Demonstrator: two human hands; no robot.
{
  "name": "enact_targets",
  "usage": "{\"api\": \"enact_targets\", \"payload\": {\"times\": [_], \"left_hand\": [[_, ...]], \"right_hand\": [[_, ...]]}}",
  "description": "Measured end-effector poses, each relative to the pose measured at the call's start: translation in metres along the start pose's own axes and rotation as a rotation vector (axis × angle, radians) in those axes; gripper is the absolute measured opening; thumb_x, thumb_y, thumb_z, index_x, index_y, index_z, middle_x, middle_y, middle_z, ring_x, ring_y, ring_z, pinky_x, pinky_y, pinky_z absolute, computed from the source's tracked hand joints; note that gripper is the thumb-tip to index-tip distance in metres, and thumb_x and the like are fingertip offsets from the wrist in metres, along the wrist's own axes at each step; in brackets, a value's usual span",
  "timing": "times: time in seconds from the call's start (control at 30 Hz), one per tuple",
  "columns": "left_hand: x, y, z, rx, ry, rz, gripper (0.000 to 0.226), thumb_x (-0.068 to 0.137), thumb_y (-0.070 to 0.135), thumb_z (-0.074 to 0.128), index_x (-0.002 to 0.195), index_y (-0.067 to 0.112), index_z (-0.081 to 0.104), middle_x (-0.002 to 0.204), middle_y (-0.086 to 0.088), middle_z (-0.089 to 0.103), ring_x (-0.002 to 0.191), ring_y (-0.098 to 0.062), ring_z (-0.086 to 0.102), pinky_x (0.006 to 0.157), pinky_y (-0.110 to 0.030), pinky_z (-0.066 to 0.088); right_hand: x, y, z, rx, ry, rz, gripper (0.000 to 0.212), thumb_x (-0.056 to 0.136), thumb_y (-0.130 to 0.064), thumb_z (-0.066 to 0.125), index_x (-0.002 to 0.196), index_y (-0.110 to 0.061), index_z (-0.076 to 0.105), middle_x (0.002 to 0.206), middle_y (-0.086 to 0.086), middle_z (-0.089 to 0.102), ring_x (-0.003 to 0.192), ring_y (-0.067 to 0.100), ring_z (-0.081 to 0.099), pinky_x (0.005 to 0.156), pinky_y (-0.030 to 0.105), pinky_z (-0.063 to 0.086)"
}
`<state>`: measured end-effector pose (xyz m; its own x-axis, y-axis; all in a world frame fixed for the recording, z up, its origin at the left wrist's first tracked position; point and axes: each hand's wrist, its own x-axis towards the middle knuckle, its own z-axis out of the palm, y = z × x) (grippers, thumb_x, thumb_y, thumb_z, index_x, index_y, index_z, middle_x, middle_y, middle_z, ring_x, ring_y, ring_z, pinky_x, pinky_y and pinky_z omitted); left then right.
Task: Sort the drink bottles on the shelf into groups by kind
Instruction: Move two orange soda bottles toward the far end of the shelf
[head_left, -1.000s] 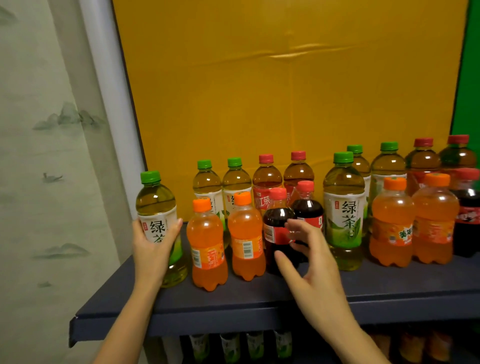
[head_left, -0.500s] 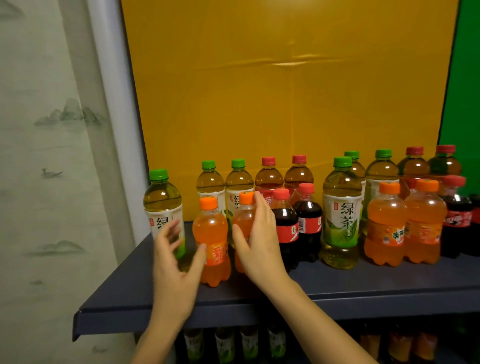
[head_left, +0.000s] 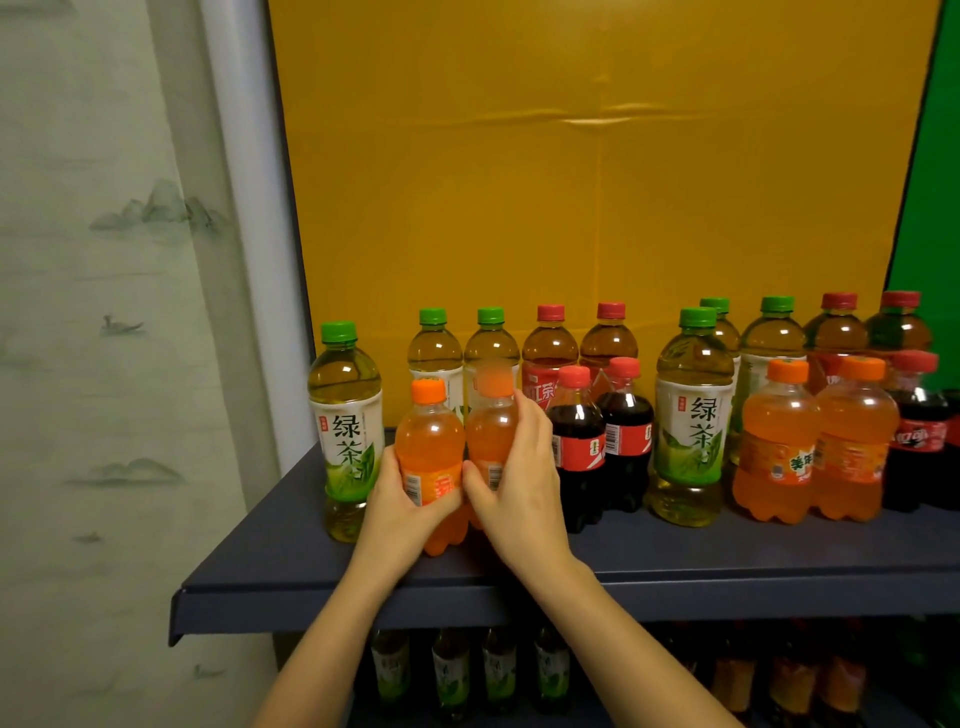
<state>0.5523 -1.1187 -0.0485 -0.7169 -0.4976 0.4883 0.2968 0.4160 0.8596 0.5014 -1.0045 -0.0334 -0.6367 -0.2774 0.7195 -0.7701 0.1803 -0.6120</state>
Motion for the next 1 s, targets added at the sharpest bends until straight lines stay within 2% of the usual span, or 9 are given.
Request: {"api": "enact_targets", "payload": {"times": [0.1,0.23,0.33,0.43,0.5,0.6,0.77,0.9,1.0], "left_hand": [[-0.005,0.001,-0.001,-0.017,0.009,0.018,0.055,0.071,0.015,0.077,0.111,0.035,0.045,0.105,0.014,0.059,0.091,0.007,0.058,0.073,-0.011,0.045],[-0.01,-0.001,-0.001,-0.033,0.019,0.045,0.066,0.071,0.015,0.076,0.124,0.032,0.04,0.112,0.017,0.057,0.098,0.007,0.057,0.074,-0.006,0.045],[-0.014,-0.001,-0.001,-0.046,0.041,0.049,0.07,0.071,0.016,0.075,0.129,0.029,0.039,0.115,0.016,0.056,0.102,0.002,0.056,0.077,-0.01,0.046],[-0.019,0.002,-0.001,-0.043,0.068,0.059,0.076,0.071,0.016,0.075,0.135,0.024,0.035,0.113,0.019,0.054,0.1,0.007,0.055,0.074,-0.006,0.045],[-0.025,0.01,0.0,-0.055,0.071,0.072,0.074,0.068,0.021,0.074,0.131,0.03,0.035,0.109,0.019,0.054,0.095,0.013,0.056,0.071,-0.003,0.045],[-0.033,0.028,0.006,-0.059,0.063,0.09,0.065,0.062,0.033,0.077,0.114,0.042,0.04,0.105,0.019,0.056,0.089,0.018,0.056,0.069,-0.009,0.046],[-0.043,0.071,0.047,-0.146,-0.051,0.102,0.054,0.057,0.043,0.084,0.1,0.036,0.052,0.086,0.012,0.068,0.077,0.005,0.064,0.063,-0.017,0.051],[-0.054,0.103,0.113,-0.302,-0.134,0.075,0.053,0.046,0.05,0.073,0.094,0.032,0.059,0.078,0.018,0.071,0.072,-0.003,0.067,0.059,-0.017,0.052],[-0.068,0.127,0.173,-0.382,-0.214,0.056,0.05,0.048,0.043,0.075,0.094,0.031,0.059,0.076,0.019,0.071,0.069,-0.002,0.067,0.056,-0.014,0.051]], "right_hand": [[-0.008,0.005,0.005,0.057,-0.017,0.051,0.081,0.086,-0.023,0.061,0.146,-0.028,0.006,0.15,-0.004,0.019,0.135,0.013,0.032,0.108,0.033,0.037],[-0.013,0.014,0.011,0.125,-0.026,0.217,0.079,0.084,-0.038,0.062,0.143,-0.031,0.01,0.141,-0.002,0.038,0.125,0.016,0.045,0.103,0.041,0.042],[-0.012,0.016,0.01,0.125,-0.069,0.263,0.07,0.083,-0.043,0.062,0.139,-0.02,0.027,0.13,-0.001,0.044,0.118,0.016,0.049,0.099,0.04,0.044],[-0.016,0.014,0.002,0.181,-0.118,0.235,0.063,0.084,-0.04,0.062,0.135,-0.021,0.031,0.126,-0.003,0.043,0.116,0.012,0.048,0.098,0.033,0.044],[-0.024,0.011,-0.01,0.239,-0.148,0.202,0.06,0.085,-0.039,0.061,0.135,-0.025,0.032,0.126,-0.006,0.044,0.114,0.005,0.047,0.097,0.025,0.042],[-0.036,0.011,-0.04,0.329,-0.171,0.189,0.058,0.083,-0.041,0.062,0.132,-0.029,0.034,0.124,-0.011,0.051,0.112,-0.001,0.051,0.095,0.022,0.044],[-0.05,0.012,-0.118,0.444,-0.092,0.242,0.053,0.071,-0.047,0.061,0.118,-0.032,0.042,0.105,-0.012,0.062,0.093,-0.005,0.06,0.077,0.014,0.048],[-0.063,0.024,-0.196,0.433,0.03,0.275,0.057,0.068,-0.046,0.061,0.119,-0.029,0.042,0.1,-0.013,0.065,0.091,-0.002,0.063,0.076,0.017,0.05],[-0.077,0.039,-0.266,0.364,0.128,0.291,0.051,0.069,-0.043,0.061,0.115,-0.03,0.043,0.093,-0.016,0.067,0.087,-0.002,0.064,0.073,0.016,0.05]]}}
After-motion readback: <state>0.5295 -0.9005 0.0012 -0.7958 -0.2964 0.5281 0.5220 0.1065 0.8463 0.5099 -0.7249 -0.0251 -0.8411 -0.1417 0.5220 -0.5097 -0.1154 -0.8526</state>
